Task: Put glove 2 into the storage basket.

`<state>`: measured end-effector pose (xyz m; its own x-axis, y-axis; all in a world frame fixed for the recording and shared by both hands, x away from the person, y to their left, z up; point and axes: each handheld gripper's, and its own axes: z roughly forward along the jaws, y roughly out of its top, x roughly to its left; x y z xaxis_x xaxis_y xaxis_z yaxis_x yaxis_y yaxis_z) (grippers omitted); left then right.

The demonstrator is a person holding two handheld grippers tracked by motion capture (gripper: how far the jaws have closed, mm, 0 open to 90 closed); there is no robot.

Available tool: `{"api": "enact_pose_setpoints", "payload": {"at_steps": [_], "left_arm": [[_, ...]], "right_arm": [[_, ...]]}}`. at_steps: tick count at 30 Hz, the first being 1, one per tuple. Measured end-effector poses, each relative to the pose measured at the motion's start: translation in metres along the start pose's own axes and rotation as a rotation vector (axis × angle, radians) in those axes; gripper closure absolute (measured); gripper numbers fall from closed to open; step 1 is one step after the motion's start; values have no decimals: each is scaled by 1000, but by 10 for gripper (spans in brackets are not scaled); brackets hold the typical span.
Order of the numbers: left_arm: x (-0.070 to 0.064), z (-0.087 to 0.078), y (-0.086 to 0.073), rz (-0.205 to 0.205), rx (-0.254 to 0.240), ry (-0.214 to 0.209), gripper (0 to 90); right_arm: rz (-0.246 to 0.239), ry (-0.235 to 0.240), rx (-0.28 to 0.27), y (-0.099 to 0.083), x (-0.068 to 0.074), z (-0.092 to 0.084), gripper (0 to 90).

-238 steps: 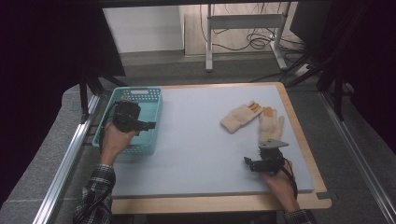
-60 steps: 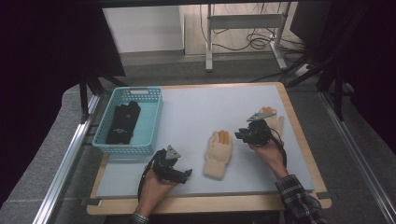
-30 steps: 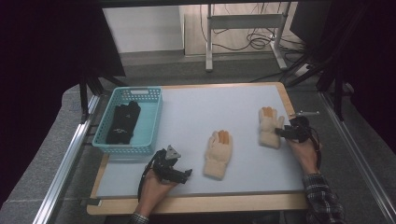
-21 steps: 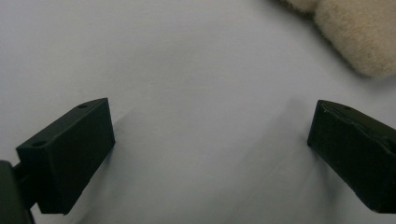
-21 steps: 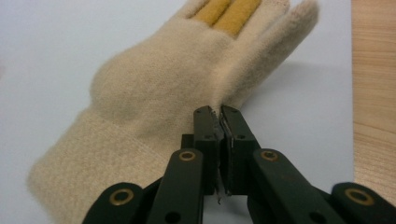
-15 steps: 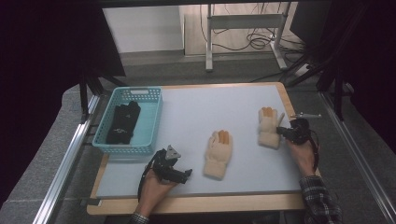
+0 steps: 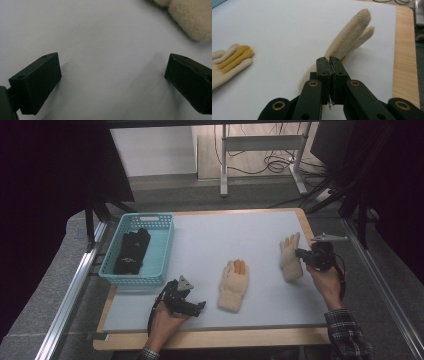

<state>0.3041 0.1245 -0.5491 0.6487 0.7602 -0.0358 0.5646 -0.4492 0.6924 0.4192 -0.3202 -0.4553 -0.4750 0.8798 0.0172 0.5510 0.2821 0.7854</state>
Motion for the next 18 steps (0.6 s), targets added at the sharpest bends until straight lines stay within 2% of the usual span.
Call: {"api": "enact_pose_setpoints", "payload": {"at_steps": [6,9,11,15,18], "left_arm": [[0,0,0,-2,-2,0,9],[0,0,0,-2,-2,0,9],[0,0,0,0,0,0,9],[0,0,0,1,0,0,9],[0,0,0,0,0,0,9]], "right_arm": [[-59,60,16,7,31,11,846],[-106,112,15,14,52,17,786],[-131,127,5,21,61,17,748],[-147,134,-2,27,65,19,692],[-161,144,9,24,56,24,624]]}}
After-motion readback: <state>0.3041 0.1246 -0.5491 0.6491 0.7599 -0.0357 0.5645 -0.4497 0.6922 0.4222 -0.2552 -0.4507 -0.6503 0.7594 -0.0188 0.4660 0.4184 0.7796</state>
